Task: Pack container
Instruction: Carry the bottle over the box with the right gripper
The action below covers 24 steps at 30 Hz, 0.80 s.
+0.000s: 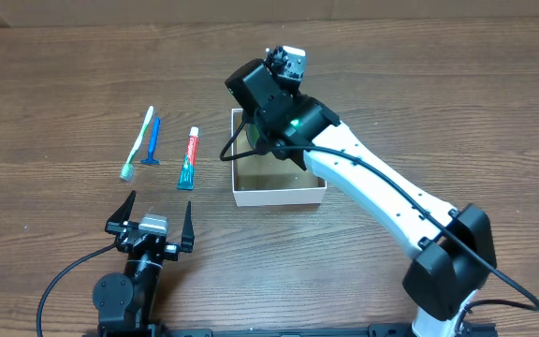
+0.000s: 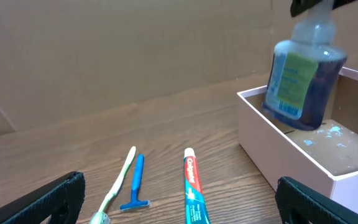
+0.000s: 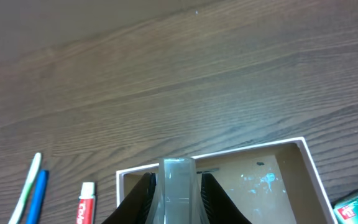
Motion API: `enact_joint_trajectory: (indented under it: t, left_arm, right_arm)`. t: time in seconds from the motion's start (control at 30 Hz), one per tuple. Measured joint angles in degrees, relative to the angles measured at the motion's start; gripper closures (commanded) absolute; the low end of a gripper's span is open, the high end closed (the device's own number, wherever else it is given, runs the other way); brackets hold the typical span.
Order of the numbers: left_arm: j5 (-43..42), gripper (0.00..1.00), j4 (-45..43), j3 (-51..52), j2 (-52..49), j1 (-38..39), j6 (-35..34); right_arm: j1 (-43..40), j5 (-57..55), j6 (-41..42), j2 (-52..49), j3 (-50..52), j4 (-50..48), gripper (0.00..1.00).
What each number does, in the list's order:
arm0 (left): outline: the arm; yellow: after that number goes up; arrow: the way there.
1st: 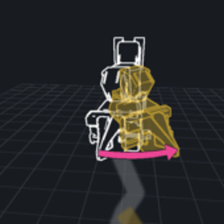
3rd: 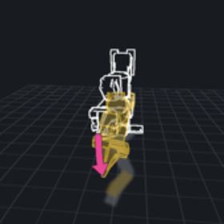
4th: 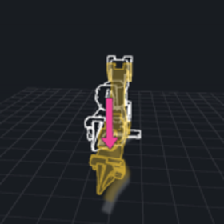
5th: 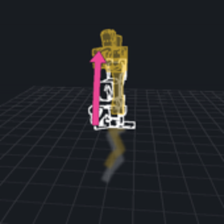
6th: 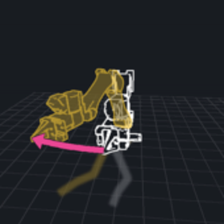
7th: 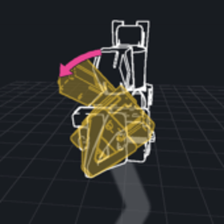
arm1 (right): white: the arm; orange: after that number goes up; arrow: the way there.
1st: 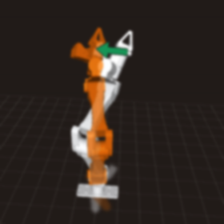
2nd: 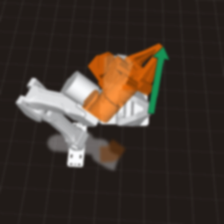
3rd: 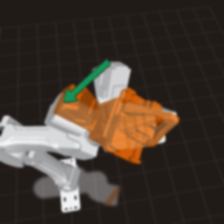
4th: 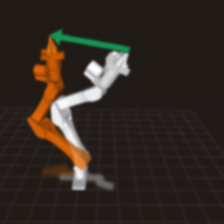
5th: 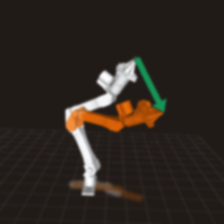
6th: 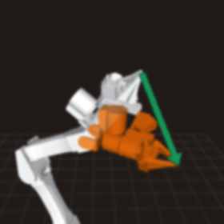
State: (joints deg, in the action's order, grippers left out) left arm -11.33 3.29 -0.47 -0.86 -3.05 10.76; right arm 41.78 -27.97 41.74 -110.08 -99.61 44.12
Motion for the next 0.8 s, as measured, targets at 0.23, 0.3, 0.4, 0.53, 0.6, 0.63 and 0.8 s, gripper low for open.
enact_joint_trajectory:
  t: [0.23, 0.3, 0.4, 0.53, 0.6, 0.63, 0.8]
  left_arm:
    - [0.0, 0.00, 0.0, 0.0, 0.0, 0.0, 0.0]
    - [0.0, 0.00, 0.0, 0.0, 0.0, 0.0, 0.0]
    - [0.0, 0.00, 0.0, 0.0, 0.0, 0.0, 0.0]
    - [0.0, 0.00, 0.0, 0.0, 0.0, 0.0, 0.0]
    - [0.0, 0.00, 0.0, 0.0, 0.0, 0.0, 0.0]
    - [0.0, 0.00, 0.0, 0.0, 0.0, 0.0, 0.0]
    - [0.0, 0.00, 0.0, 0.0, 0.0, 0.0, 0.0]
  right_arm:
    - [0.0, 0.5, 0.1, -3.8, 0.0, -1.4, 0.91]
    - [0.0, 0.8, 0.1, -4.7, 0.0, -2.6, 0.91]
    - [0.0, 1.0, 0.2, -5.7, 0.0, -3.5, 0.91]
    - [0.0, 1.2, 0.2, -6.9, 0.0, -4.2, 0.91]
    - [0.0, 1.4, 0.2, -7.0, 0.0, -4.5, 0.91]
    - [0.0, 1.4, 0.2, -7.0, 0.0, -4.6, 0.91]
    - [0.0, 1.6, 0.2, -7.0, 0.0, -5.1, 0.89]
